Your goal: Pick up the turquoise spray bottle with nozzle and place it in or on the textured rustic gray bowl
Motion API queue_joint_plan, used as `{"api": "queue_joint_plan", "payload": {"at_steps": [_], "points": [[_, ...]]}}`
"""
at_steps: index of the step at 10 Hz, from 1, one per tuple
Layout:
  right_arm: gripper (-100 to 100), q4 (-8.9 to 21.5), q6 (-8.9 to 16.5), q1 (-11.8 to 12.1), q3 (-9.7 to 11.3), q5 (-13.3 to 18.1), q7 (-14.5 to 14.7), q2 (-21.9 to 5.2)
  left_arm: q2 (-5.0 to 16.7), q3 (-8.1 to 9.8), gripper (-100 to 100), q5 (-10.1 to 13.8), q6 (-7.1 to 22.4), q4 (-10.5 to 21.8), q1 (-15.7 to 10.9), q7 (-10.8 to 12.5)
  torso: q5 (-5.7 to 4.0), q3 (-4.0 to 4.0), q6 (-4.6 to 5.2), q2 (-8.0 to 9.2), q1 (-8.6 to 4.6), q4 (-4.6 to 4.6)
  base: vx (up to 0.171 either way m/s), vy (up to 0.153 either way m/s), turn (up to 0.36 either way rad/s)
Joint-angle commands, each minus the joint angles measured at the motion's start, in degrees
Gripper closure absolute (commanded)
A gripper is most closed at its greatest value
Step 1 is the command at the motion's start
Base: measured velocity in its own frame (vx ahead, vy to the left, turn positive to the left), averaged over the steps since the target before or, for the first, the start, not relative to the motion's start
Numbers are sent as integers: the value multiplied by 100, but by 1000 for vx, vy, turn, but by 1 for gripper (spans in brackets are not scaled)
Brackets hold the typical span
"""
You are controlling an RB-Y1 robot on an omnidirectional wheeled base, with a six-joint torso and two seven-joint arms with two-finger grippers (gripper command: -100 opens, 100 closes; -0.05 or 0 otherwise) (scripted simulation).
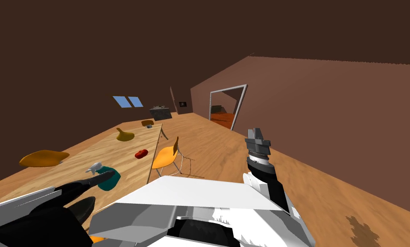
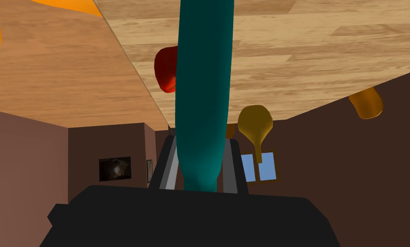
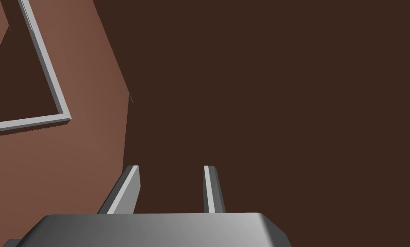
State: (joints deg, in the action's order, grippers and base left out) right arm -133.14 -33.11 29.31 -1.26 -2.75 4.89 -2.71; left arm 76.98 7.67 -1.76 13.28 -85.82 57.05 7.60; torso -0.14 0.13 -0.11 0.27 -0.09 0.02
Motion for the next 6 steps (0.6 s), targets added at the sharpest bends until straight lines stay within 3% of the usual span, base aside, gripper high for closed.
{"api": "queue_joint_plan", "payload": {"at_steps": [1, 6], "points": [[0, 0, 0, 0, 0, 0, 0, 0, 171, 52, 100, 59, 4, -157, 60, 45, 0, 0, 0, 0, 0, 0, -97, 72, 148], [0, 0, 0, 0, 0, 0, 0, 0, 647, 102, 100, 255, -45, -575, 53, 101, 16, 6, 4, 8, 29, 4, -77, 85, 150]]}}
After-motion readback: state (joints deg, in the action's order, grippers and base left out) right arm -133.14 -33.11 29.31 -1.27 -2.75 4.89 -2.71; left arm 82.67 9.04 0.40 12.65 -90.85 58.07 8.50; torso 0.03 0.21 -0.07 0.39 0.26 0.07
